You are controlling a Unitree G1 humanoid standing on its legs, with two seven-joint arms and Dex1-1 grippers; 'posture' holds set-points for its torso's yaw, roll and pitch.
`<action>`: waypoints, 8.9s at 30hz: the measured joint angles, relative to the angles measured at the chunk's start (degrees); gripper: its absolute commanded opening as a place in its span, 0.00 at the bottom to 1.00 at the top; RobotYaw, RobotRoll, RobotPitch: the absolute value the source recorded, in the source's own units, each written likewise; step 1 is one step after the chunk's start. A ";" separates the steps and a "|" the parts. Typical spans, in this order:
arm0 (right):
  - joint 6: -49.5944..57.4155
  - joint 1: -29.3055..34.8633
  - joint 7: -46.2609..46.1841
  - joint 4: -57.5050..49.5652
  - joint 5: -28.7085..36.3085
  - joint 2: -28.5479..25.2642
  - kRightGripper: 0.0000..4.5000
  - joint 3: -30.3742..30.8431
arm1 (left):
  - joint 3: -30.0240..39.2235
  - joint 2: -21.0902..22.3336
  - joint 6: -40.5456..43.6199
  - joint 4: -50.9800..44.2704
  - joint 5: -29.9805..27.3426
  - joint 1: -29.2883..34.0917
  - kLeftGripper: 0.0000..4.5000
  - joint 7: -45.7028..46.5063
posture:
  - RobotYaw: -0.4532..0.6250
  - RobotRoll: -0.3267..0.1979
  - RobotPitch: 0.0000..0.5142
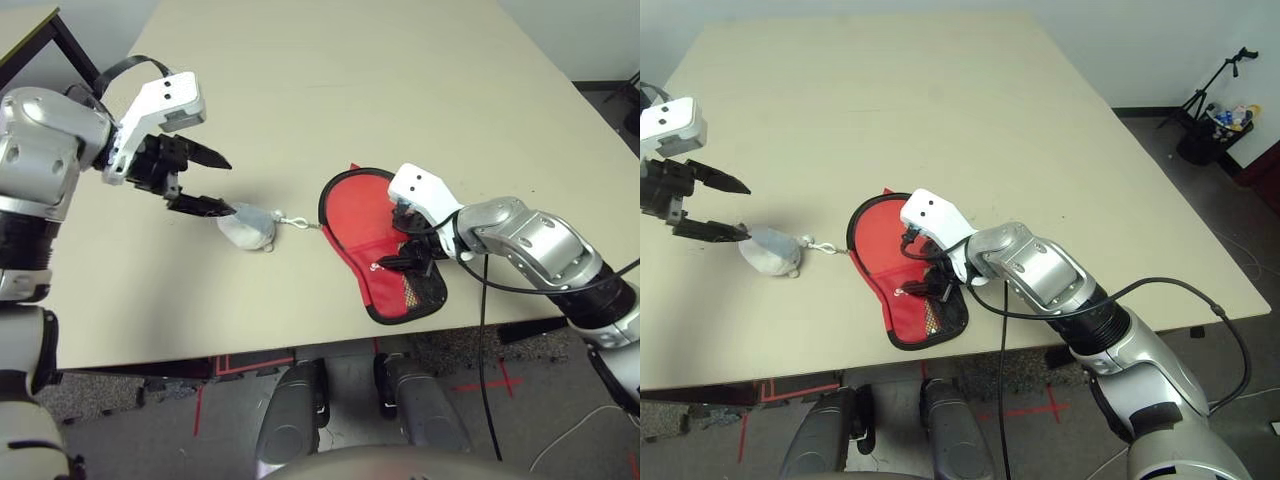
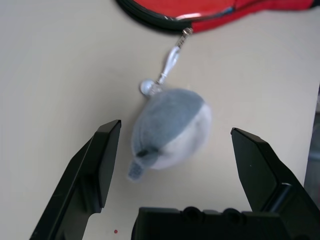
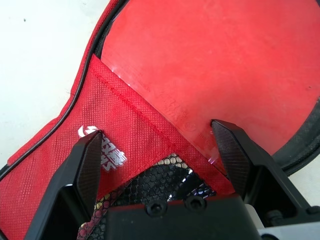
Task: Store the ping-pong paddle in its case and zip it.
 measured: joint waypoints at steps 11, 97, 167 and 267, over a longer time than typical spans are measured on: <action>1.56 0.12 0.69 0.20 -1.24 2.26 0.99 -1.57 | -3.92 -3.17 -6.24 -1.42 3.66 5.92 1.00 0.03 | 0.39 0.62 0.36; -9.66 -1.06 6.68 10.24 -15.67 9.40 1.00 -0.39 | 3.26 -55.32 -32.07 56.12 18.08 -28.61 1.00 41.24 | 0.42 0.62 0.32; -23.18 -26.39 -14.61 52.44 -18.90 22.73 1.00 -24.29 | -2.37 -49.22 -22.17 43.37 15.93 -10.60 1.00 32.18 | 0.39 0.62 0.37; 20.17 25.77 16.59 -39.79 14.69 -41.45 0.27 -21.96 | -3.37 -52.71 -24.12 44.89 16.02 -10.73 1.00 35.08 | 0.27 0.62 0.35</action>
